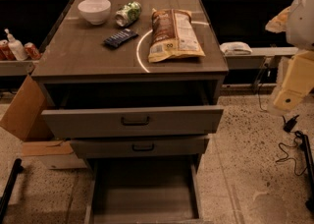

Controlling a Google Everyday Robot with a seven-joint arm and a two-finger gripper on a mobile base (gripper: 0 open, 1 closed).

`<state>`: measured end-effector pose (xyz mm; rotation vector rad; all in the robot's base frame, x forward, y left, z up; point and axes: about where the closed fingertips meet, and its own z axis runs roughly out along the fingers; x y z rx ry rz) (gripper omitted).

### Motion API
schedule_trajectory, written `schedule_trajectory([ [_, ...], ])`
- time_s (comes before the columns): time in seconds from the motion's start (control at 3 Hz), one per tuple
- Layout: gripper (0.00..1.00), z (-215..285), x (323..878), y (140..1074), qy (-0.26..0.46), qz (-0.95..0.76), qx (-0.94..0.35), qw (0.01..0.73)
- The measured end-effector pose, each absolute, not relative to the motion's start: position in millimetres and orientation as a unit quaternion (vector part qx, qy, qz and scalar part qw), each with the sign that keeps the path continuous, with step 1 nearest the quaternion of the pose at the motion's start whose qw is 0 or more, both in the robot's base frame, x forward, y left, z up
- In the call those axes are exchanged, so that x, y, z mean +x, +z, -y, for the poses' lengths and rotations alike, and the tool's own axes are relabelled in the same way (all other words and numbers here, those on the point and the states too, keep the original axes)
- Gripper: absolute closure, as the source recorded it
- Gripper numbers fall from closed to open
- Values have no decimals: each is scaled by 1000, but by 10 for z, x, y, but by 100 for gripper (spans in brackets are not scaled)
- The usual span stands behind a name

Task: Place brown chip bag into bottom drawer

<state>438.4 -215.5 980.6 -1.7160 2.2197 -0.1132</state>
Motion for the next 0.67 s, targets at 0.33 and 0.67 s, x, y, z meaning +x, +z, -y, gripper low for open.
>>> schedule_trajectory([
  [0.33, 0, 2155, 4387, 9805, -40, -780, -602, 166],
  [0.67, 0, 2214, 4715, 9698, -26, -797, -570, 196],
])
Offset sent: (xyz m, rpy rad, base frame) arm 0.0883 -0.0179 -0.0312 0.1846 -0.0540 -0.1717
